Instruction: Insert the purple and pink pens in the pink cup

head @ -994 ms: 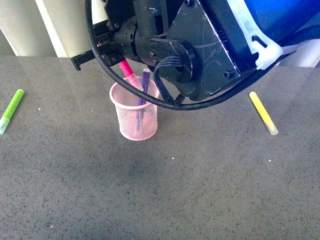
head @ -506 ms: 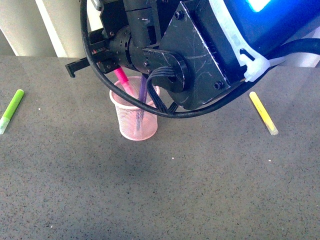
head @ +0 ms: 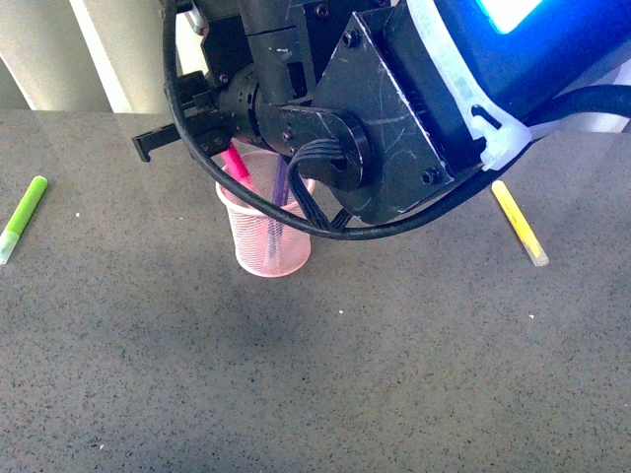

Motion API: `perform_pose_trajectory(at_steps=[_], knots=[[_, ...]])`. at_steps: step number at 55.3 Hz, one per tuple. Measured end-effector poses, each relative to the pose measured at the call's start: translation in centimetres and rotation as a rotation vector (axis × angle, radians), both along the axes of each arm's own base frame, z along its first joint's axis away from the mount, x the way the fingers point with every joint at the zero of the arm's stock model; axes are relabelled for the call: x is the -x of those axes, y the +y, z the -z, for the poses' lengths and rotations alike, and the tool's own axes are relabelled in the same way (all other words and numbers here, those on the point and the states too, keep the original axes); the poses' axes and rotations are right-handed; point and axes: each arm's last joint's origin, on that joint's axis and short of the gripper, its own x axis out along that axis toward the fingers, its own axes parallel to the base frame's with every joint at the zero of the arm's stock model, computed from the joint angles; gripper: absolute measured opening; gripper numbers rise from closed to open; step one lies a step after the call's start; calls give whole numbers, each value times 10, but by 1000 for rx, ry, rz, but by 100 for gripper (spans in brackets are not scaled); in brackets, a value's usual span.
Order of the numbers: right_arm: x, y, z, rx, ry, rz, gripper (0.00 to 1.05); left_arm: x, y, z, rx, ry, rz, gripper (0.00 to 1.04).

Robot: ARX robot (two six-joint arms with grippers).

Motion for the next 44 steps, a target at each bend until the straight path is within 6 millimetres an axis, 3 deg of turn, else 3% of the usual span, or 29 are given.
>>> perform_pose_trajectory(at_steps=[11,16,22,32,38,44], knots=[[-2,-3,-3,-31,26,32,81,0,0,0,0,0,0,98],[-1,-7,-15,-54,29,59,100,0,0,0,0,0,0,98],[3,-16,-32,-80,40,93,97,0,0,0,0,0,0,98],[21,-57,-88,-228,67,186,98,0,0,0,0,0,0,98],[53,-93,-116,-265,57,247,98,0,0,0,0,0,0,98],[66,-105,-128,-285,35,258,98,0,0,0,0,-1,1,98]])
